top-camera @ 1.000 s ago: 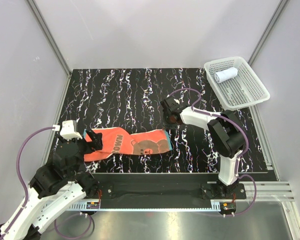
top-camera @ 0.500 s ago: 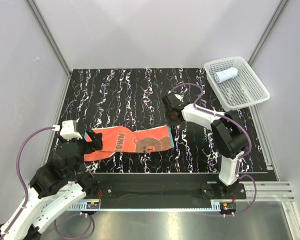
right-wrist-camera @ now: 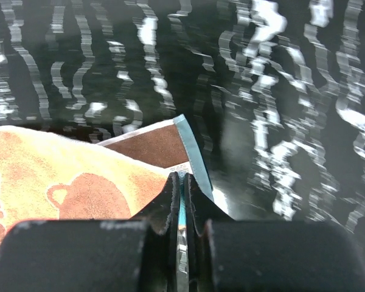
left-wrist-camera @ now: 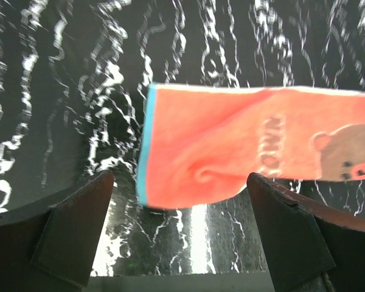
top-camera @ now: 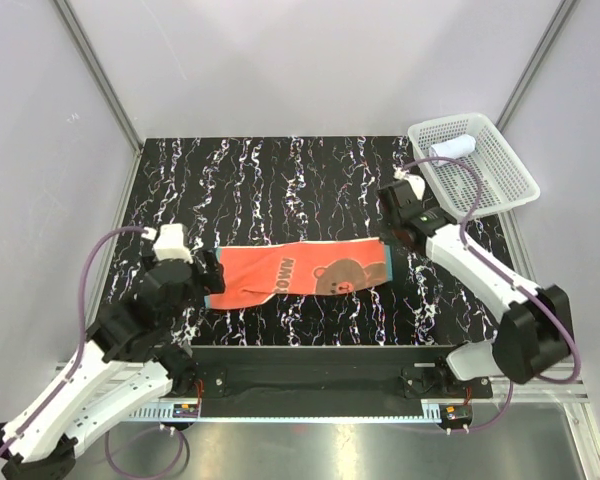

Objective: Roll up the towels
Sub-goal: Flatten the towel

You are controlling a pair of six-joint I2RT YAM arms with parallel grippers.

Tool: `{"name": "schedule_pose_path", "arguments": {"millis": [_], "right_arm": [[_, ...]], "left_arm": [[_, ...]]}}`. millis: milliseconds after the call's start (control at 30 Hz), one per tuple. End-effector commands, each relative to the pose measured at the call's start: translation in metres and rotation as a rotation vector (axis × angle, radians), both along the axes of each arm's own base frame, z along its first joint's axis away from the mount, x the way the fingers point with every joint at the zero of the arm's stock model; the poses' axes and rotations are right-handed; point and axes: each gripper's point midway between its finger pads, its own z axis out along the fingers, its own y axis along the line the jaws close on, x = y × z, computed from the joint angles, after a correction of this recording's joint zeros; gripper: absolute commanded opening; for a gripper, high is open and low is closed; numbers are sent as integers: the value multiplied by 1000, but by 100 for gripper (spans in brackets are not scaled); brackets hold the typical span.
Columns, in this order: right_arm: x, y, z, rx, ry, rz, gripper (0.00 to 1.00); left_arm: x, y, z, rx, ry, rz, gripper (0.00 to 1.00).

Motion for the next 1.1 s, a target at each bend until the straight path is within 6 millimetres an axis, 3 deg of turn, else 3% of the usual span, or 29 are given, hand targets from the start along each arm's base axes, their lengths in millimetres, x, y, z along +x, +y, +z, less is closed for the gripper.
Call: {"name": "schedule_pose_path", "arguments": {"millis": [0, 167, 267, 300, 400, 600, 733, 967, 1000, 1067], "right_arm": [[-16, -35, 4, -88, -5, -66, 0], [-34, -51, 5, -79, -12, -95, 0], [-40, -50, 7, -45, -23, -84, 0], [-41, -46, 8, -27, -22, -76, 0], [-41, -40, 14, 13, -21, -71, 0], [-40, -24, 13, 83, 4, -42, 0], [-38, -17, 3, 103, 26, -21, 0], [-37, -7, -12, 125, 66, 3, 0], [-37, -6, -14, 125, 70, 7, 0], [-35, -6, -15, 120, 74, 7, 0]], "left_arm": [[13, -28, 4, -47, 27, -57, 99], [39, -52, -15, -82, 44, -32, 99], [58, -66, -27, -82, 58, -27, 99], [64, -71, -39, -59, 95, -25, 99], [78, -72, -59, -66, 163, 26, 98], [94, -46, -112, -128, 300, 114, 89], [115, -36, -122, -144, 278, 131, 84], [151, -40, -127, -146, 275, 141, 83], [154, -39, -139, -126, 306, 151, 82], [164, -40, -140, -119, 314, 156, 81]]}}
